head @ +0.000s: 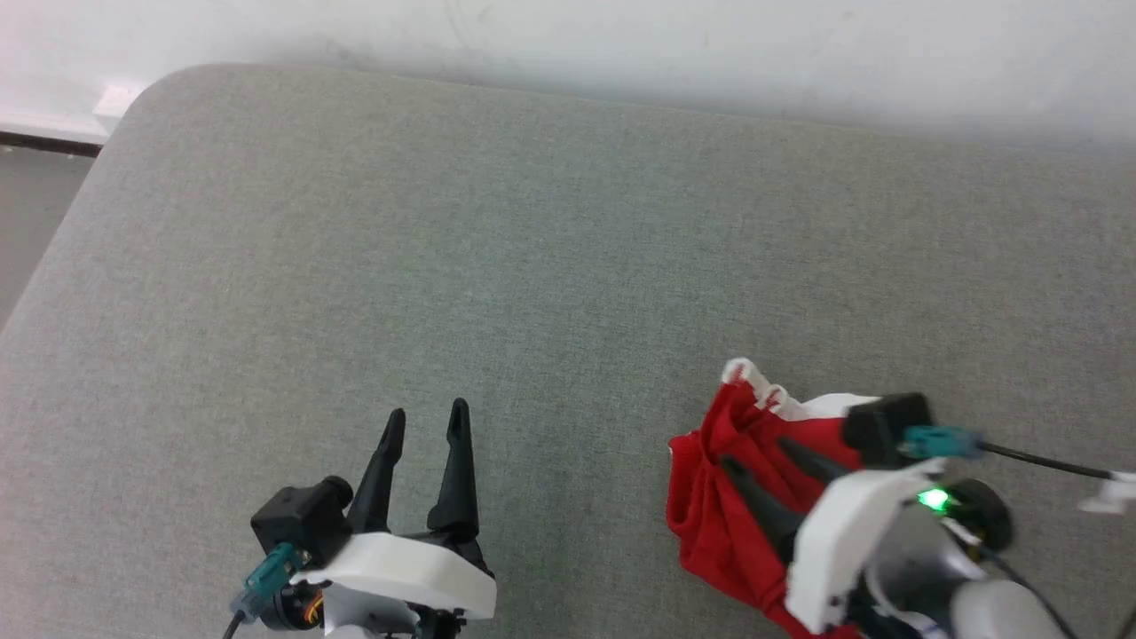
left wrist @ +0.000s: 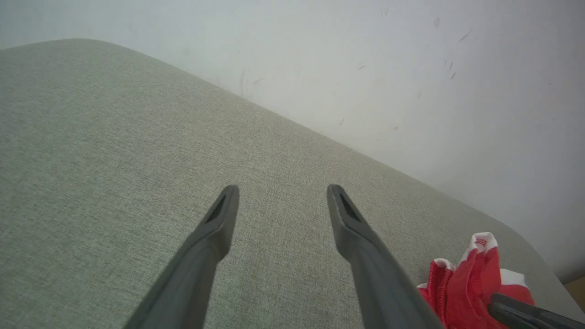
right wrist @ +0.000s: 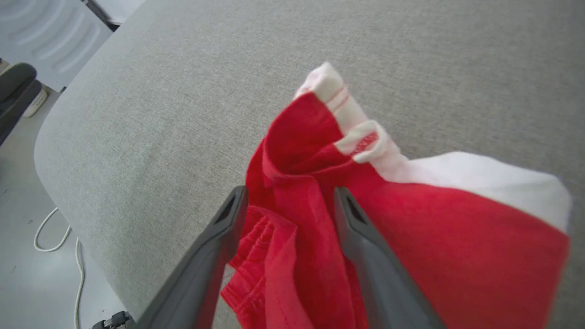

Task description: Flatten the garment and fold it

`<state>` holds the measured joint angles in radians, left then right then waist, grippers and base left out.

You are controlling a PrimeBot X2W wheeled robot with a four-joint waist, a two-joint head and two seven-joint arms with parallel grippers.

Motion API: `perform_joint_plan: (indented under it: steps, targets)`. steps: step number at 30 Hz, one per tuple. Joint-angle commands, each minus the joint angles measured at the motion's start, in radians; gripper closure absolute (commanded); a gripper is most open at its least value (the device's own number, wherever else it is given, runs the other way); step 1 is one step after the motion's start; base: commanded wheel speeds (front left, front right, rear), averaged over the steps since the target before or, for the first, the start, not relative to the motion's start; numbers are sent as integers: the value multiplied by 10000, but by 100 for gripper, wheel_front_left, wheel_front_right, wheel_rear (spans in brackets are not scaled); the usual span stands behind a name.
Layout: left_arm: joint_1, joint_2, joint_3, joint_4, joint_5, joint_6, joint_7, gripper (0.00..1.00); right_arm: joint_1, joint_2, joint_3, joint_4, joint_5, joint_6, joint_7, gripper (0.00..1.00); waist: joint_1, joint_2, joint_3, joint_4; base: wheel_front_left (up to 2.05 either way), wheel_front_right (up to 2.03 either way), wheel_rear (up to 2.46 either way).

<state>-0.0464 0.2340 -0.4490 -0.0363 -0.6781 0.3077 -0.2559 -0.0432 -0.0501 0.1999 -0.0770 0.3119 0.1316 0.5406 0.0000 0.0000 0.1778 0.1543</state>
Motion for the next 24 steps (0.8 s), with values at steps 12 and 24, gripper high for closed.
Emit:
perform_joint_plan:
  steps: [12,24]
  targets:
    - [23,77,-43,-116,85,-64,-11,0,2097,-1,-2719,-2216,-636,-9,375,0,0,0,157,-325,0,0,0]
    - [-142,215,-132,-214,183,-5,139,0,1341,-1,-2368,-122,-356,-9,-227,0,0,0,354,-65,0,0,0]
